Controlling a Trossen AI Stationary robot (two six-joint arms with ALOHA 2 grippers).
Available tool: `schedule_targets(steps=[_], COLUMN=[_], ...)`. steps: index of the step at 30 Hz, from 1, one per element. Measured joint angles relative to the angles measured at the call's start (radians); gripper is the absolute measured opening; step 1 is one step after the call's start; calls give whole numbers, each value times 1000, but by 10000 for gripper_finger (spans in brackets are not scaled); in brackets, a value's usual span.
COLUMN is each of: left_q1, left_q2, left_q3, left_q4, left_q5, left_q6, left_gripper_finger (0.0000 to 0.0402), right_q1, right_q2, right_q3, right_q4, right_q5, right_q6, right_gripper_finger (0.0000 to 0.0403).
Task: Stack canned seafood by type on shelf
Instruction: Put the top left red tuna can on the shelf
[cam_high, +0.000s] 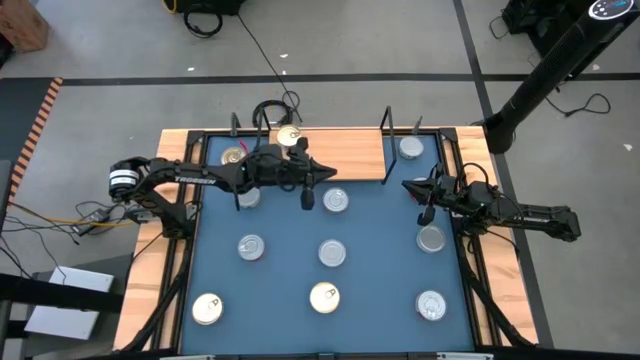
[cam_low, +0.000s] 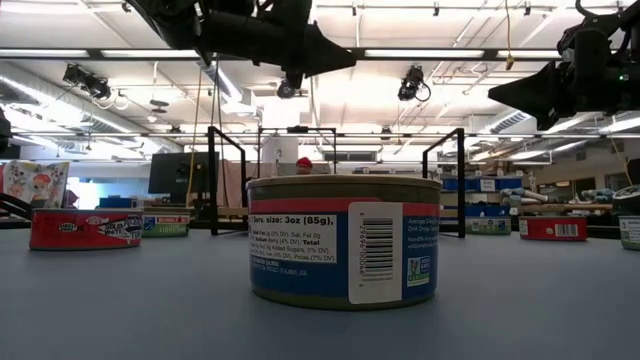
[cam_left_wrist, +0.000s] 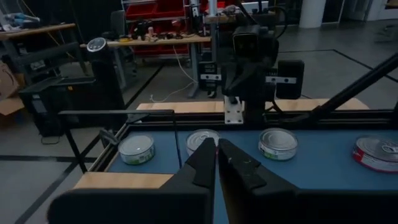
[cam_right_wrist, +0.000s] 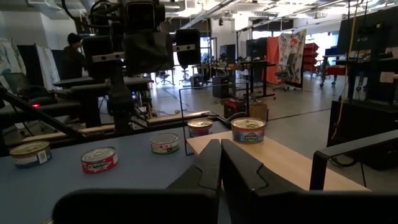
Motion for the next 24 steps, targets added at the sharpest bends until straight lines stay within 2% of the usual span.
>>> schedule_targets(steps=[9,12,16,24], left_q1=[-2,-2,-8,-24], left_q2=[0,-1,-1,-1], left_q3=[0,0,0,0], left_q4=[-14,-93,-180,-271], left_q5=[30,47,93,41], left_q6=[-6,56,54,109], left_gripper_finger=[42,38,14,3], right_q1=[0,0,0,0], right_q2=[0,0,0,0], right_q3=[0,0,0,0], right_q4=[0,0,1,1], right_q5=[0,0,0,0], right_q6=[0,0,0,0], right_gripper_finger=[23,23,23,23])
